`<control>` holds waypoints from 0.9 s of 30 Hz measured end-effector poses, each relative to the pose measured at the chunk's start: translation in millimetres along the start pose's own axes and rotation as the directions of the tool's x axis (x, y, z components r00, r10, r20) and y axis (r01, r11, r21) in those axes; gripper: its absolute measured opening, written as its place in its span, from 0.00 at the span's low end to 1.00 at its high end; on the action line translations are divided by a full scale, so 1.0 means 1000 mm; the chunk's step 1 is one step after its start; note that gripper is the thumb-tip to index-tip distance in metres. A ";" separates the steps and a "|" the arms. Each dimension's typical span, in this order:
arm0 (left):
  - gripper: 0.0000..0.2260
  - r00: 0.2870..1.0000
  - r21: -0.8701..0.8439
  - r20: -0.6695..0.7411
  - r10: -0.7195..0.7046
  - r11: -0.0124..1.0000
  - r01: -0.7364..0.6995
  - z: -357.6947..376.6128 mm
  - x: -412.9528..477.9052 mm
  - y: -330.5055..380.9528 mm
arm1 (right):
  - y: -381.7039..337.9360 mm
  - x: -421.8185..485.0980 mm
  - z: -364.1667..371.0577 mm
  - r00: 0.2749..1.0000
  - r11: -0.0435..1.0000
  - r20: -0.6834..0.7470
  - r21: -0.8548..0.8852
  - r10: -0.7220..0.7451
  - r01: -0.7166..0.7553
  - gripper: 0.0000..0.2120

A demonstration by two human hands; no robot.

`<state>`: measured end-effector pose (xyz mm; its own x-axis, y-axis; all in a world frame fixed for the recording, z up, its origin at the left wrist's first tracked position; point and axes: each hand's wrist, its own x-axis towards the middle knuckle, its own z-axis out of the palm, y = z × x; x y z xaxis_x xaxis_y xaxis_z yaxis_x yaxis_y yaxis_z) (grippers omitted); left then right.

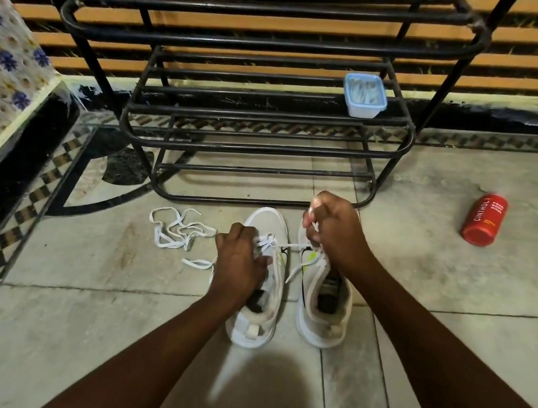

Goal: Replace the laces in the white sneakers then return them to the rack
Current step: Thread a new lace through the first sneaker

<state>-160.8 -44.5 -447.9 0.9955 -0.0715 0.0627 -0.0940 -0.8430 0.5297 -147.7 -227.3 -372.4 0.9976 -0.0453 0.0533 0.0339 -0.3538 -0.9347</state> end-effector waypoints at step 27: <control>0.13 0.988 -0.462 -0.051 -0.147 0.880 0.107 -0.009 0.000 -0.001 | -0.050 -0.005 -0.018 0.948 0.757 0.208 -0.571 -0.242 0.318 0.03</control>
<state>-160.4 -38.7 -440.4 0.9963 0.0809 0.0274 0.0172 -0.5037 0.8637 -155.3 -225.6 -319.3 0.9500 0.2369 0.2035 0.3082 -0.8156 -0.4896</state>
